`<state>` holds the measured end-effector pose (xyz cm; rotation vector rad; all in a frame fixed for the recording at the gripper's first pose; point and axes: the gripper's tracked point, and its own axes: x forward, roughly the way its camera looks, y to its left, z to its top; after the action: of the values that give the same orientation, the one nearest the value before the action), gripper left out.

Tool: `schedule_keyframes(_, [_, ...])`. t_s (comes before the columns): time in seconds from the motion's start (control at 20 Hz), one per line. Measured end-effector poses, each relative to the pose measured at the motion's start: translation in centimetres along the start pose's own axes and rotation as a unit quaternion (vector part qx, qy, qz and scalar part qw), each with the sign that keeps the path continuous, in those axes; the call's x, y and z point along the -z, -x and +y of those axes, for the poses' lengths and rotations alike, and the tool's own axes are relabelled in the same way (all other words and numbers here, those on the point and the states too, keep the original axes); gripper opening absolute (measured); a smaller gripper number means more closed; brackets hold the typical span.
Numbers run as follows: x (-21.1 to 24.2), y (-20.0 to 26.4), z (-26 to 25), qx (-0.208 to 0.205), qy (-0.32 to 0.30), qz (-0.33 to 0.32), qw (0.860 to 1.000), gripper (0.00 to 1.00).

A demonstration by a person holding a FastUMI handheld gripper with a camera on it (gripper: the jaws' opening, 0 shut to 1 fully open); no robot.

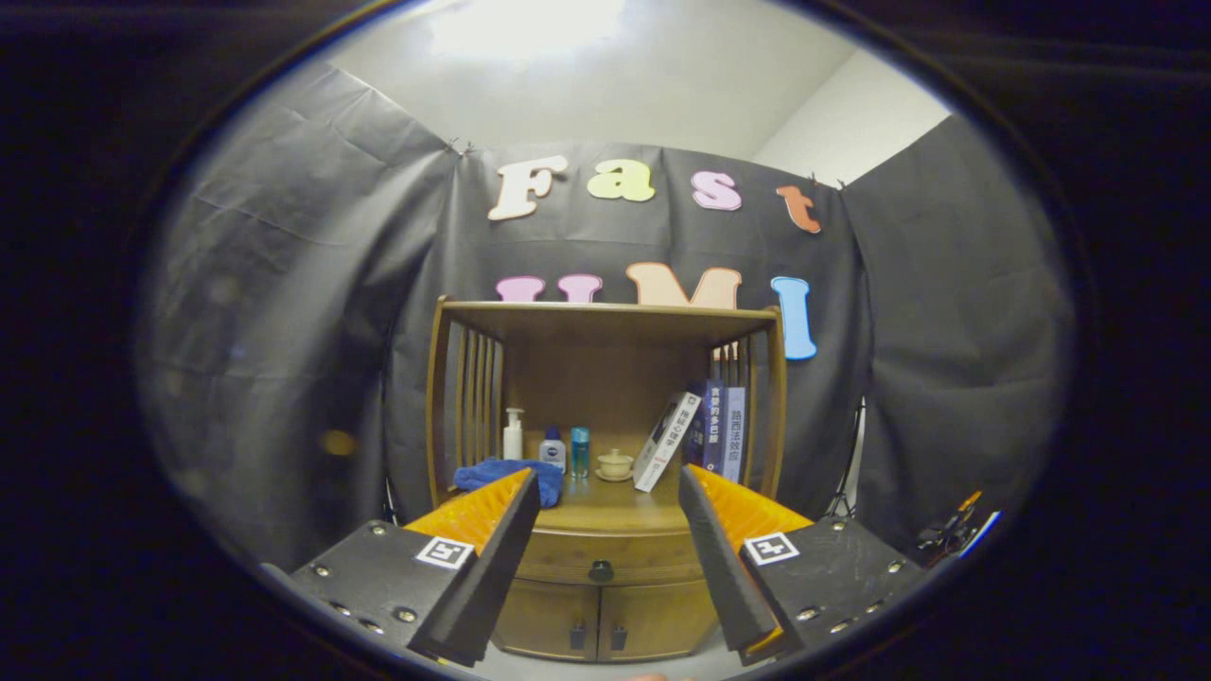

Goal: Pull open the drawer, take out the items inside it, and place them on the countertop above the cabinet.

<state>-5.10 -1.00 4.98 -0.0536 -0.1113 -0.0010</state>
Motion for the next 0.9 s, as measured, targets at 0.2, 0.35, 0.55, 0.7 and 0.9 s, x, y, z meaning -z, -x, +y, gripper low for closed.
schedule_keyframes(0.2, [2.5,-2.3,-0.6,0.011,0.010,0.018,1.000,0.89])
schedule_keyframes(0.35, [5.3,-4.7,0.0,0.009,0.013,0.030,0.999,0.89])
schedule_keyframes(0.55, [9.7,-8.4,0.3,0.020,-0.017,0.046,0.999,0.89])
schedule_keyframes(0.7, [13.1,-10.9,0.8,0.027,-0.044,0.070,0.996,0.89])
schedule_keyframes(0.9, [18.3,-13.9,2.1,0.022,-0.049,0.110,0.992,0.89])
